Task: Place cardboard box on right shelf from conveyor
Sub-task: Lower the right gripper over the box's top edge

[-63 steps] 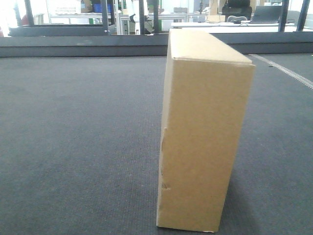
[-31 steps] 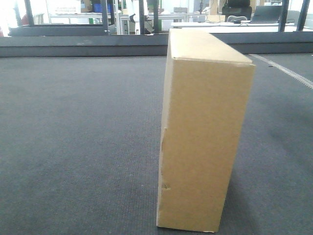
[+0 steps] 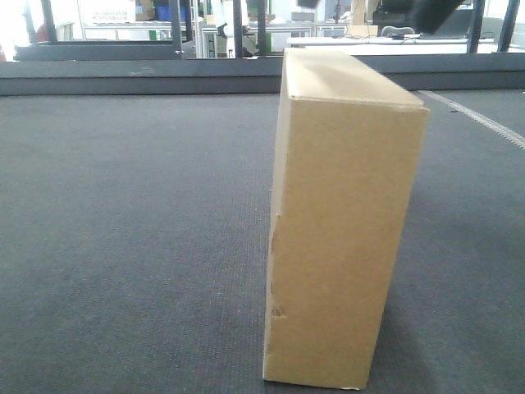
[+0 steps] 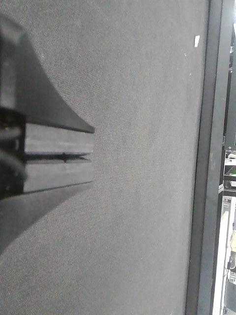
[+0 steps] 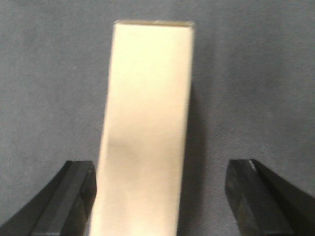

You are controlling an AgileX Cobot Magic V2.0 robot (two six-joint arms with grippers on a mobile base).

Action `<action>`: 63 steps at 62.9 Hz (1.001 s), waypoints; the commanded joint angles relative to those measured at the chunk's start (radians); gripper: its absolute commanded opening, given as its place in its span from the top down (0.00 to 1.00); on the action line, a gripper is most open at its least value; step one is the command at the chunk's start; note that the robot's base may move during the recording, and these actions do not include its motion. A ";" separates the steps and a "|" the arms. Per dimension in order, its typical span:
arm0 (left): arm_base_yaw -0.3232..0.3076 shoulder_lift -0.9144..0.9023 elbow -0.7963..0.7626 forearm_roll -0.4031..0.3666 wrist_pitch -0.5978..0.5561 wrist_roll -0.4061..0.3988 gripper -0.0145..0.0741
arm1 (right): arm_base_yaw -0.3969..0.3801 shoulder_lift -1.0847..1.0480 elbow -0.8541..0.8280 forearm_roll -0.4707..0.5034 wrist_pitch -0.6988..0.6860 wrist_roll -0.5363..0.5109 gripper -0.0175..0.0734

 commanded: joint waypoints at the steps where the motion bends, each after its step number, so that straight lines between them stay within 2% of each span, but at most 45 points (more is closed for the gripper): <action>1: 0.000 -0.008 0.010 0.001 -0.086 -0.005 0.97 | 0.020 -0.024 -0.038 -0.018 -0.045 0.004 0.11; 8: 0.000 -0.008 0.010 0.001 -0.086 -0.005 0.97 | 0.042 -0.015 -0.038 -0.015 -0.043 0.018 0.11; 63: 0.000 -0.008 0.010 0.001 -0.086 -0.005 0.97 | 0.067 0.060 -0.038 0.039 0.062 0.053 0.11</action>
